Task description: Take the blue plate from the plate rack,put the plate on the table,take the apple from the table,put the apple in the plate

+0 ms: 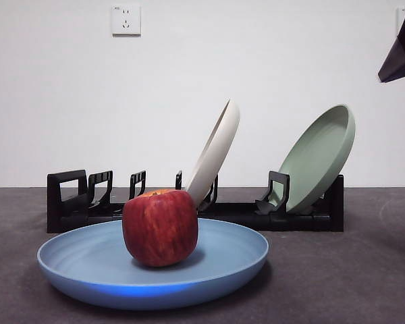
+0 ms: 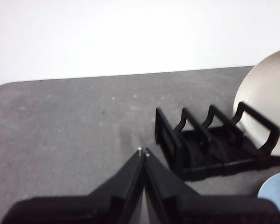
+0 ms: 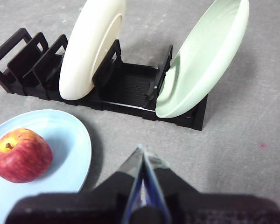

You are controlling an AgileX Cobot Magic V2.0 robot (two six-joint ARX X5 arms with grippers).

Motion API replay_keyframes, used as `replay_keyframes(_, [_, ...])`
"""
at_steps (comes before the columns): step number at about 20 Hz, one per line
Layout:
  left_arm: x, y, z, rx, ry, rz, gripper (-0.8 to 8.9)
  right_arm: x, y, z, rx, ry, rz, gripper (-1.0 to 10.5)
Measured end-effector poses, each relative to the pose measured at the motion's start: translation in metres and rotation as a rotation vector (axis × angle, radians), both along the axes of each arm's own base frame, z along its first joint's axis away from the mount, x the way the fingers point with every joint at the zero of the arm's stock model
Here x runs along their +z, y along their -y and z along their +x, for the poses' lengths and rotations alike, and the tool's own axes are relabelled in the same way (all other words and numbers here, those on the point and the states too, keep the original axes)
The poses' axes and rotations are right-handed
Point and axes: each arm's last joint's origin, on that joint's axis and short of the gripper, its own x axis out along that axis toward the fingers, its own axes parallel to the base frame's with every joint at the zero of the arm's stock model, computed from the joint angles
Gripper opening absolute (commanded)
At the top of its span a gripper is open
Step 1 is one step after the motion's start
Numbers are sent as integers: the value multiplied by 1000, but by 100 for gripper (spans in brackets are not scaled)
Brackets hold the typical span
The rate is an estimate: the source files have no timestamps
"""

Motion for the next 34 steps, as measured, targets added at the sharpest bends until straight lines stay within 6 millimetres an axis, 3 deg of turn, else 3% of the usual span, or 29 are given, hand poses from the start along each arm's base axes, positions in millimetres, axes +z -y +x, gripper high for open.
replay_keyframes(3, [-29, -3, 2, 29, -43, 2, -1, 0, 0, 0, 0, -1, 0, 1])
replay_keyframes(6, [-43, -4, 2, 37, -85, 8, -1, 0, 0, 0, 0, 0, 0, 1])
replay_keyframes(26, [-47, -4, 0, 38, -120, 11, -1, 0, 1, -1, 10, 7, -23, 2])
replay_keyframes(32, [-47, -4, 0, 38, -120, 11, -1, 19, 40, -16, -141, 193, 8, 2])
replay_keyframes(34, [-47, -4, 0, 38, -120, 11, -1, 14, 56, -21, -237, 288, 34, 2])
